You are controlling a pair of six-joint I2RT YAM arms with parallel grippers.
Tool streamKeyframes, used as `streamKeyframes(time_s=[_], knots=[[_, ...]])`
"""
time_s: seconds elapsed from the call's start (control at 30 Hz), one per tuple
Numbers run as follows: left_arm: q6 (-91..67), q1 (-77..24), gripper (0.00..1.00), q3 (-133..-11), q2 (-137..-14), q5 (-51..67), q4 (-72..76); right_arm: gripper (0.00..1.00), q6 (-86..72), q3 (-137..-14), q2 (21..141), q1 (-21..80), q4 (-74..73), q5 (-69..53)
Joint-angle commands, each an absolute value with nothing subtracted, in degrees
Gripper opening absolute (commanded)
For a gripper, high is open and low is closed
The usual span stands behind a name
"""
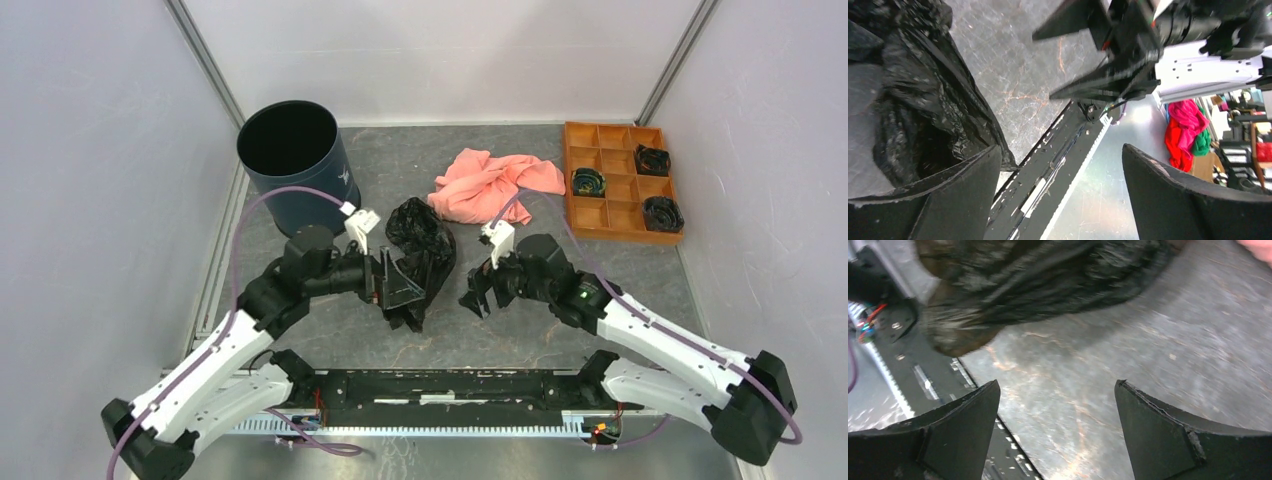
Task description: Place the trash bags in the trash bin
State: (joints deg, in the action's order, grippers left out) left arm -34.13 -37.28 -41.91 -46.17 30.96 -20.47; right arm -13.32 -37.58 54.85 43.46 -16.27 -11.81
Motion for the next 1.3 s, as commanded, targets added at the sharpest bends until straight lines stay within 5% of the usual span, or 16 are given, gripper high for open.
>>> streamKeyframes(time_s=[0.0, 0.2, 0.43, 0.5, 0.57, 0.73, 0.9, 1.17, 1.27], knots=[[-30.5, -37.4, 0.98, -47.9, -41.6, 20.1, -31.9, 0.92, -17.3, -38.2, 55.3, 51.9, -9.5, -10.0], [-37.5, -37.4, 1.00, -47.1, -38.9, 6.7, -37.7, 0.92, -23.8, -42.9, 64.0, 68.0, -8.7, 11.2], [-45.1, -37.4, 1.00, -39.5, -31.9, 8.4, -35.4, 0.87, -30.2, -47.6, 75.1, 79.2, -15.9, 38.5], [-46.7, -37.5, 1.00, -36.3, -30.9, 12.7, -32.8, 0.76, -26.8, -46.1, 76.0, 79.0, -12.4, 39.5], [-48.2, -37.4, 1.00, -32.9, -30.7, 18.2, -29.2, 0.42, -25.0, -45.5, 75.1, 77.9, -11.2, 40.8], [-51.1, -37.4, 1.00, -27.8, -29.1, 24.0, -21.0, 0.01, -17.8, -39.3, 66.6, 71.3, -0.7, 28.6], [-51.0, -38.2, 1.00, -26.2, -33.4, 24.0, -13.1, 0.00, -14.6, -38.9, 62.2, 67.2, 1.6, 20.5], [-43.8, -45.4, 0.99, -32.3, -48.1, 6.8, -12.9, 0.00, -13.6, -42.7, 61.6, 60.3, -1.8, 13.2], [-44.4, -45.5, 0.87, -32.2, -51.2, 2.5, -12.7, 0.00, -13.9, -43.0, 62.2, 59.1, -2.7, 9.8]])
